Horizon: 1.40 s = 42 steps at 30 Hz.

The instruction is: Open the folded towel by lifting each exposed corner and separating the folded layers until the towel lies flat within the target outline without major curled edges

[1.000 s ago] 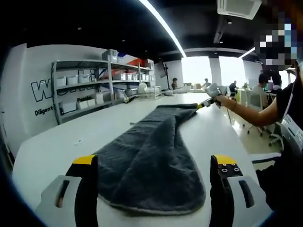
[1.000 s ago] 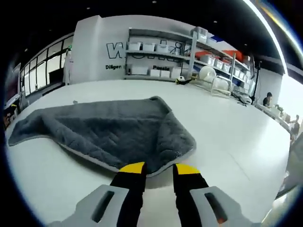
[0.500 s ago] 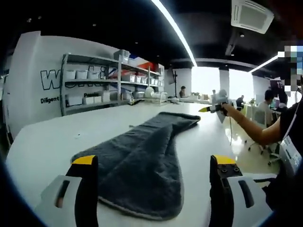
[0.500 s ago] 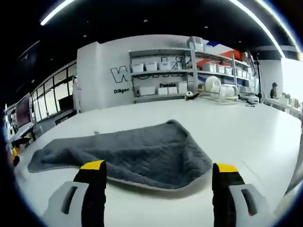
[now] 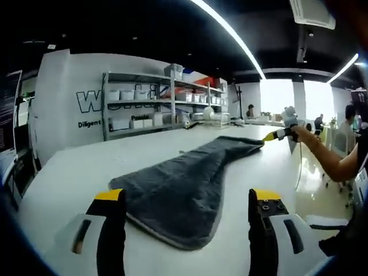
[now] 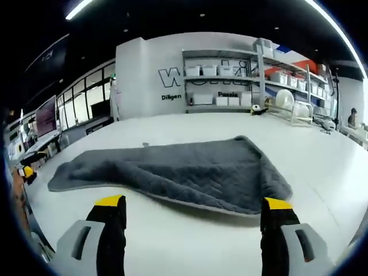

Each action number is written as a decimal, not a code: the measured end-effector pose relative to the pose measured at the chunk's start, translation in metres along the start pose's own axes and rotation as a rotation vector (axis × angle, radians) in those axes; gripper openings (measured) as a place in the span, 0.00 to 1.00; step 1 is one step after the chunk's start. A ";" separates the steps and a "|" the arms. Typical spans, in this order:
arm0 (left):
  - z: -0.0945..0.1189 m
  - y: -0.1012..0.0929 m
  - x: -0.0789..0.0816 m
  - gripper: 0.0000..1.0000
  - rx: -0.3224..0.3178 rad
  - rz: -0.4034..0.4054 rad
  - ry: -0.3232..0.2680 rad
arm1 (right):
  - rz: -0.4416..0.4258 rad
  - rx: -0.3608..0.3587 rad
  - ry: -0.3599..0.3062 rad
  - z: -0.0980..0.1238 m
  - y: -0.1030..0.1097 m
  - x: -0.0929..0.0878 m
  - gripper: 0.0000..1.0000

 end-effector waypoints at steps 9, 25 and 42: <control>-0.021 -0.023 -0.022 0.53 -0.108 -0.023 0.077 | 0.031 0.049 0.037 0.006 0.018 -0.007 1.00; -0.046 -0.014 -0.047 0.19 -0.030 -0.041 0.215 | 0.040 0.102 0.055 0.012 0.039 -0.019 0.99; -0.046 -0.017 -0.056 0.04 -0.040 -0.090 0.276 | 0.047 0.105 0.064 0.014 0.042 -0.015 0.99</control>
Point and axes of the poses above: the point that each gripper's makers call its tool centre point, and the gripper's own axes: z roughly backward along the fingers, y roughly to its left, x roughly out of its top, the point moved 7 cm from there along z, roughly backward along the fingers, and after that the axes turned 6 degrees about y, right-handed, at the moved point
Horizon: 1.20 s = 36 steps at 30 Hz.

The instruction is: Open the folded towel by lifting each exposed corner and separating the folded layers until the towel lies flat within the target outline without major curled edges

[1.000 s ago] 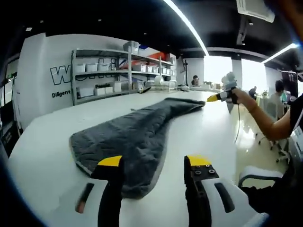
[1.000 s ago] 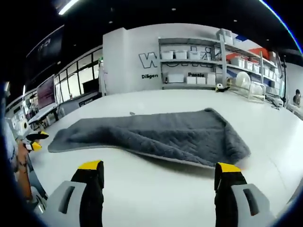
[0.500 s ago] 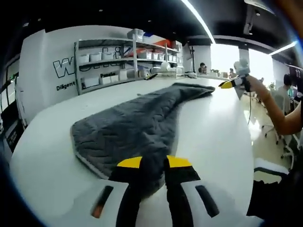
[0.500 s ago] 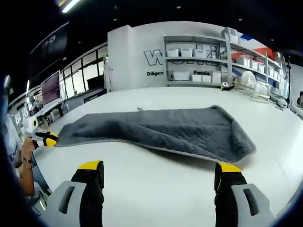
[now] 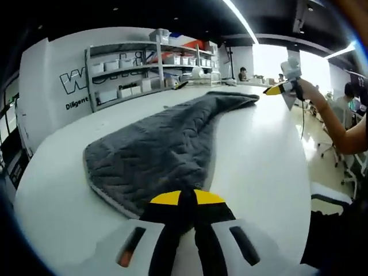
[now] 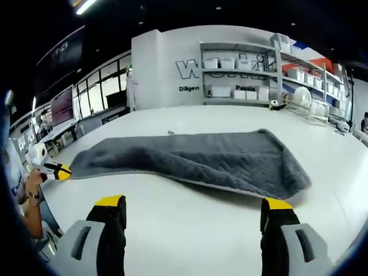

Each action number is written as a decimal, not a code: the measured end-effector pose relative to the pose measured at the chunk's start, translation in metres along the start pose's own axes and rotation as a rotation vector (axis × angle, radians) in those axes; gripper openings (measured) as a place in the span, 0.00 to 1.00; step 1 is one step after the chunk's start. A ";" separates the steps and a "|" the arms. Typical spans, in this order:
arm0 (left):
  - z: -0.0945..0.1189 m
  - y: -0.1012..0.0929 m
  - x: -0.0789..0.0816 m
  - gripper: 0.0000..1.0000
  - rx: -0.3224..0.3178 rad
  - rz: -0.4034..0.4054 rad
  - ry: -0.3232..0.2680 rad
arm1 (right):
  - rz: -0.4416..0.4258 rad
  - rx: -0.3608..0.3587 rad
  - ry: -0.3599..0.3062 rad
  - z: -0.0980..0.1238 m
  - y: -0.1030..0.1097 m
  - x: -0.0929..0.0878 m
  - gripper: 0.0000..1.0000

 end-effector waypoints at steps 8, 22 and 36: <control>0.005 -0.002 -0.002 0.01 -0.032 -0.016 0.018 | -0.009 -0.008 0.007 0.003 -0.001 -0.003 0.99; 0.030 0.012 -0.014 0.01 -0.098 -0.047 0.063 | -0.002 -0.024 0.030 0.003 -0.007 -0.003 0.99; 0.041 -0.006 -0.017 0.01 -0.161 -0.081 0.107 | -0.002 -0.030 0.053 0.001 -0.011 -0.007 0.99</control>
Point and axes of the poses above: the point that each gripper's makers call its tool centre point, and the gripper's own axes: z roughly backward along the fingers, y roughly to its left, x roughly out of its top, the point moved 7 cm from there along z, roughly backward along the fingers, and after that the axes turned 6 degrees about y, right-handed, at the moved point
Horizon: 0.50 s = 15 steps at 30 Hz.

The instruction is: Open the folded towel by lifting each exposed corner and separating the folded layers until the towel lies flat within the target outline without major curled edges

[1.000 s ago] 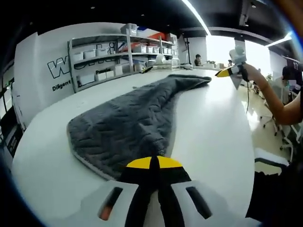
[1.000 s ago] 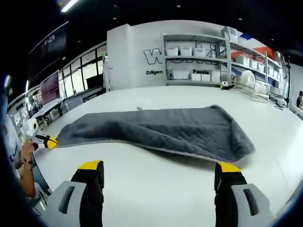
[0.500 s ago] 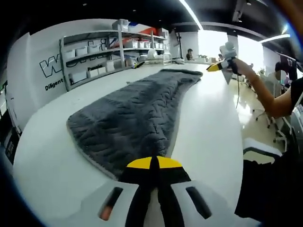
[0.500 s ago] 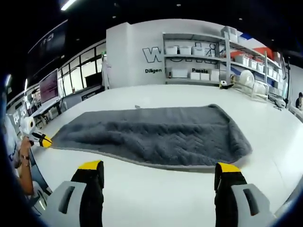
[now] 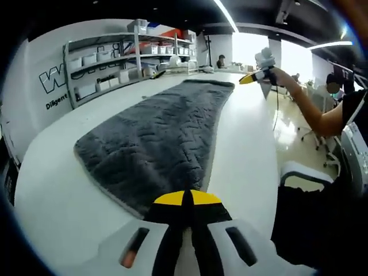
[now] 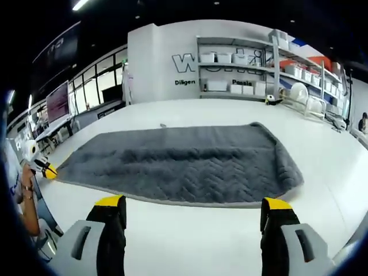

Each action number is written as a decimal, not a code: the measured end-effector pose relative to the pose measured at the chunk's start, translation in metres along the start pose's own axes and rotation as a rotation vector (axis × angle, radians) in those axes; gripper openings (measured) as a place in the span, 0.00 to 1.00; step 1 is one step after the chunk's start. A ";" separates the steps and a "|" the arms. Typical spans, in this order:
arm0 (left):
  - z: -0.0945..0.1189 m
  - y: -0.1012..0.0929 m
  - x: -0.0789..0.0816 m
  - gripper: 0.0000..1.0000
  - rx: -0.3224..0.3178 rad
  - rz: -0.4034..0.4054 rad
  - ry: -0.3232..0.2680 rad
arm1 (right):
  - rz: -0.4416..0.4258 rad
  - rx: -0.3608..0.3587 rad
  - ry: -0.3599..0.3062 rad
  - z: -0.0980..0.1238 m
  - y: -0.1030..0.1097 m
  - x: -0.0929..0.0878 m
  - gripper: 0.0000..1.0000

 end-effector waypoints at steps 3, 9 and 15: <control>0.000 0.002 -0.001 0.01 -0.006 0.003 0.004 | 0.004 0.007 0.004 -0.001 0.001 0.000 0.99; 0.004 0.004 -0.004 0.01 -0.003 0.007 0.021 | 0.013 0.005 0.022 0.001 -0.001 -0.002 0.99; 0.009 0.019 -0.008 0.01 0.031 0.026 0.034 | 0.006 -0.002 0.024 0.002 -0.004 -0.004 0.99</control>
Point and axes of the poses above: the point that each gripper's makers call its tool centre point, and the gripper's own axes: z roughly backward along the fingers, y roughly to its left, x roughly out of its top, the point moved 7 cm from there along z, roughly backward along the fingers, and after that the axes turned 6 degrees about y, right-handed, at the moved point
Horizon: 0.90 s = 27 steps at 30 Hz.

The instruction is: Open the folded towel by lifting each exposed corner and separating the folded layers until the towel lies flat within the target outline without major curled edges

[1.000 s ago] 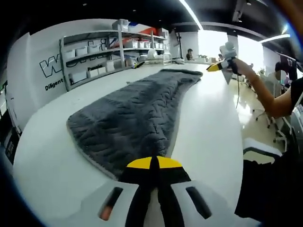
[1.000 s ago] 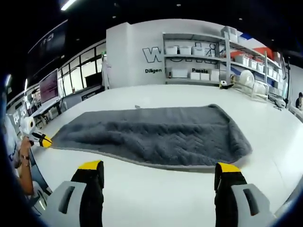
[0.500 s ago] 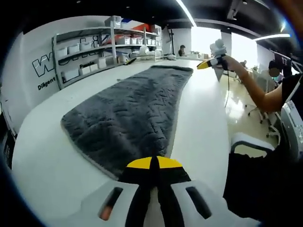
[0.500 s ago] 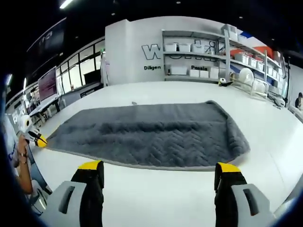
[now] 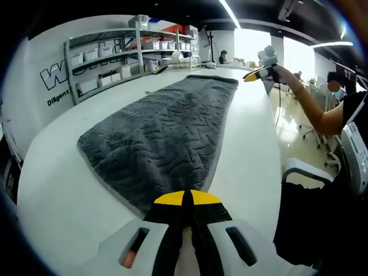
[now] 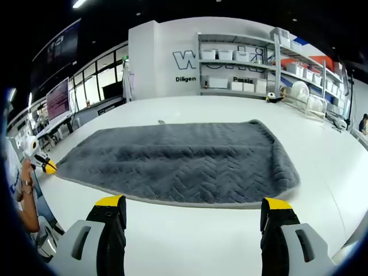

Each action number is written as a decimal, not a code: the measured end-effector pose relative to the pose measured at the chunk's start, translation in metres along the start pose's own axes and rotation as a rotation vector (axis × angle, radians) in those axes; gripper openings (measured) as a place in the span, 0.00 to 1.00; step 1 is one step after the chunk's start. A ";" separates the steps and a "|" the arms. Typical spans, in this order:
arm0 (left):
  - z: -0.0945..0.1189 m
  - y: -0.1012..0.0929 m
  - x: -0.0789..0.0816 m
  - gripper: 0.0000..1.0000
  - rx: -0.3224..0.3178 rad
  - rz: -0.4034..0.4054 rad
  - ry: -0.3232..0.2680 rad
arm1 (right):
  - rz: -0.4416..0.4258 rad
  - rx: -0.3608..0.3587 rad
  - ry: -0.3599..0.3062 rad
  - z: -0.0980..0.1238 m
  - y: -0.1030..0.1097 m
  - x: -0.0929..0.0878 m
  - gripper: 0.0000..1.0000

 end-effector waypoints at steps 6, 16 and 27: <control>0.005 0.014 -0.005 0.01 0.023 0.026 0.014 | 0.004 0.002 0.006 0.002 -0.001 0.000 0.99; 0.013 0.040 -0.015 0.01 0.115 0.107 0.019 | -0.005 0.005 0.012 -0.001 -0.002 0.000 0.99; 0.019 0.027 0.018 0.29 0.150 0.033 -0.087 | -0.074 -0.005 -0.033 -0.004 -0.023 0.005 0.99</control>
Point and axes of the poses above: the point that each gripper's makers call its tool centre point, and the gripper's own axes: z roughly backward along the fingers, y roughly to its left, x roughly out of its top, the point moved 7 cm from there along z, roughly backward along the fingers, and after that the axes turned 6 degrees about y, right-handed, at the moved point
